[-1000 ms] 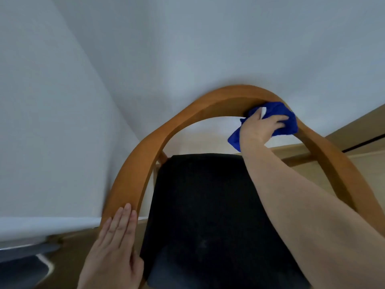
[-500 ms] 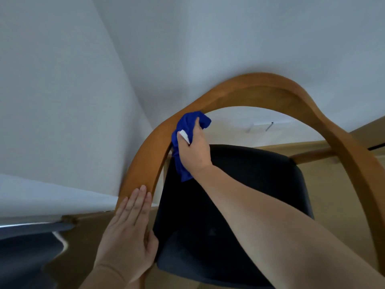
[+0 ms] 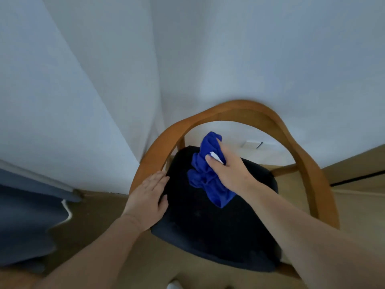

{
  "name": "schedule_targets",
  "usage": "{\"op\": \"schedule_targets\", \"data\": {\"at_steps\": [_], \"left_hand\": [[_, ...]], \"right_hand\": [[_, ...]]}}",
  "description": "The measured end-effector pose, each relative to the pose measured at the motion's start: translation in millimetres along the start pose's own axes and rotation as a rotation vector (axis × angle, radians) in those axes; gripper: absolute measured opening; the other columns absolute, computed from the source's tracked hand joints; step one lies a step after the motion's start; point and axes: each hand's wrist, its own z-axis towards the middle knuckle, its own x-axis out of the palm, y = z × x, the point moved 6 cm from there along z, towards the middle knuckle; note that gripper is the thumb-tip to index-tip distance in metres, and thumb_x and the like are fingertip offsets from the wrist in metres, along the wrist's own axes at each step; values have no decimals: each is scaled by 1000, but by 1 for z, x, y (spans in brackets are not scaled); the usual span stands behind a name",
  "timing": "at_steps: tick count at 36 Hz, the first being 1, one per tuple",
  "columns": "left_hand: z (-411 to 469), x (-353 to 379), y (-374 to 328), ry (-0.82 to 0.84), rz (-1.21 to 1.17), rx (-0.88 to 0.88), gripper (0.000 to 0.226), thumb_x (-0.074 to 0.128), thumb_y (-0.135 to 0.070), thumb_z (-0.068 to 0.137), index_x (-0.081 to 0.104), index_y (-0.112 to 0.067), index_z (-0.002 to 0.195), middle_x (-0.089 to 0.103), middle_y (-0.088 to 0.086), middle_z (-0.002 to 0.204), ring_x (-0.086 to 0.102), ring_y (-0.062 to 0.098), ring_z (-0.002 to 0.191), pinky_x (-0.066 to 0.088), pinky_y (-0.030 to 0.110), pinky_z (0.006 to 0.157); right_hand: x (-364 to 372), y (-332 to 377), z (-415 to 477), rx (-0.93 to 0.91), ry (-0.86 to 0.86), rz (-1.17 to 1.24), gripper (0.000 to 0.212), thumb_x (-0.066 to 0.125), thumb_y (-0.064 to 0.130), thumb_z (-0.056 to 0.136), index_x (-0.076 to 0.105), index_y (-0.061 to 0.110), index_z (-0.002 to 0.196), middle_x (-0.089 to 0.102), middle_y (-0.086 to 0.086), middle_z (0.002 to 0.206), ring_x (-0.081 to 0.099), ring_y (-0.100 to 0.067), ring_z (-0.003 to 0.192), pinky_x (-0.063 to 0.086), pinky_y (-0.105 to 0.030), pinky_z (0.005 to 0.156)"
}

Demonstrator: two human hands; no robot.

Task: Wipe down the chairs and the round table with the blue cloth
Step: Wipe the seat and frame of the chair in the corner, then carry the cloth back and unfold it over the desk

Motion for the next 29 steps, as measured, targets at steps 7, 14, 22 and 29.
{"op": "schedule_targets", "data": {"at_steps": [7,14,22,29], "left_hand": [[-52,-100,-67,-223,-257,-46,44,57,-19,89,50,-14,132,55,-1,131,53,12,117,36,18,98],[-123,-199,-115,-438,-361,-216,41,53,-14,94,45,-23,133,50,-13,117,51,-14,97,42,12,78],[-231,-246,-197,-550,-338,-398,61,63,-24,90,32,-36,141,51,-13,116,54,-6,90,43,5,75],[-338,-228,-245,-655,-396,-512,65,66,-17,85,36,-36,140,63,-9,103,63,12,85,51,25,79]], "right_hand": [[-26,95,-74,-144,93,73,14,54,23,99,60,20,111,69,-6,98,65,-7,84,49,-15,75],[-30,157,-147,-303,379,95,24,56,11,97,57,32,107,68,28,91,62,9,89,42,-7,77],[-29,211,-247,-478,809,169,35,54,13,93,57,15,127,69,-1,112,63,-17,109,46,-23,92],[-6,228,-339,-573,1204,103,38,52,11,90,60,19,127,69,-9,111,64,-25,104,49,-32,88]]}}
